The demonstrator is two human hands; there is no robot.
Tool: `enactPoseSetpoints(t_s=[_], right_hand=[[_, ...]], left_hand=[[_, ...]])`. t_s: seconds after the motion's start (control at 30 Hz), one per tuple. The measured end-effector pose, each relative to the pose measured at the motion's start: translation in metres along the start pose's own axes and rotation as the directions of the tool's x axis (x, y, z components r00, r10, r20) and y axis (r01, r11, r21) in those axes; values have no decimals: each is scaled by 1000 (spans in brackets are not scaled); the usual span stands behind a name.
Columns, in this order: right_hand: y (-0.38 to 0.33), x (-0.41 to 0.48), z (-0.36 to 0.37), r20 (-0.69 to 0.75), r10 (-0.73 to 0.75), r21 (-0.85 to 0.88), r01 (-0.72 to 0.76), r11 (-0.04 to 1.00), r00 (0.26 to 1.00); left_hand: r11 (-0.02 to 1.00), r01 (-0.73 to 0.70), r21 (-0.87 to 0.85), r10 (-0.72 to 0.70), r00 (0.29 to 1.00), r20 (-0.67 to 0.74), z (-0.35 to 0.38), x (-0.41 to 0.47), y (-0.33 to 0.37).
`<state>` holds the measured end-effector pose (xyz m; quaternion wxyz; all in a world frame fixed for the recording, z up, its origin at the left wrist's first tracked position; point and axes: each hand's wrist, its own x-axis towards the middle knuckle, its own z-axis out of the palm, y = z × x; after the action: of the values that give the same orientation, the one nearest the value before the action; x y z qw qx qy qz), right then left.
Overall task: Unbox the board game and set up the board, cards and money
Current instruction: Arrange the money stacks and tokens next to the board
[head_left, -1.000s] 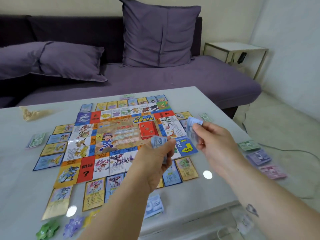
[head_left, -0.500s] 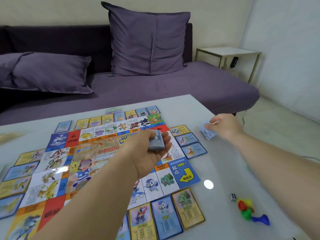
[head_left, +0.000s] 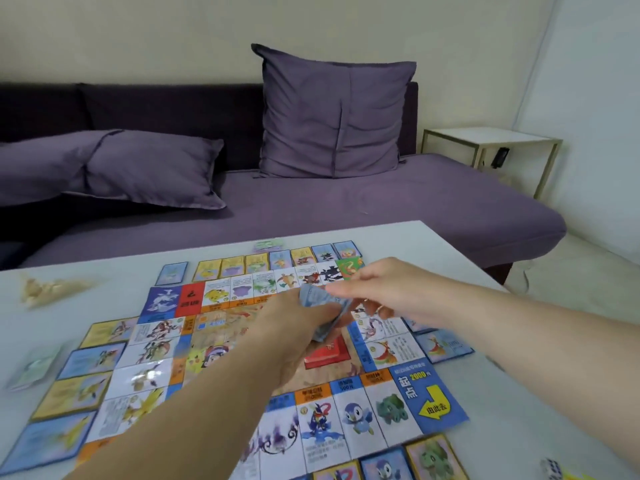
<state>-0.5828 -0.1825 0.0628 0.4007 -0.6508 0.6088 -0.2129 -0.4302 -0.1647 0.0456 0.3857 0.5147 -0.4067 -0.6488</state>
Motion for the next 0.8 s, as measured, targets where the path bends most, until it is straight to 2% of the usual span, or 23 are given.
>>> enactPoseSetpoints(t_s=[0.17,0.3,0.37,0.5,0.7,0.8], right_hand=[[-33,33,29,100,-14,41,10,999,995],[-58,71,38,109,-26,82,17,996,994],[-65,99,38,35,-19,104,15,994,999],[-64,160,43,-267,23,161,21,987,963],[-65,224,68,-431,-84,-112,38,993,899],[-56,244,76,-453,-83,-242,-32,970,888]], left_hand=[[993,-68,98,70,997,-13,-45,4,13],[987,-147,64,153,984,-89,-85,17,25],[984,-175,29,177,972,-155,-107,27,34],[980,-194,-50,177,956,-233,-145,47,45],[983,-181,-29,167,950,-262,-183,70,39],[983,-182,-40,165,950,-265,-197,74,35]])
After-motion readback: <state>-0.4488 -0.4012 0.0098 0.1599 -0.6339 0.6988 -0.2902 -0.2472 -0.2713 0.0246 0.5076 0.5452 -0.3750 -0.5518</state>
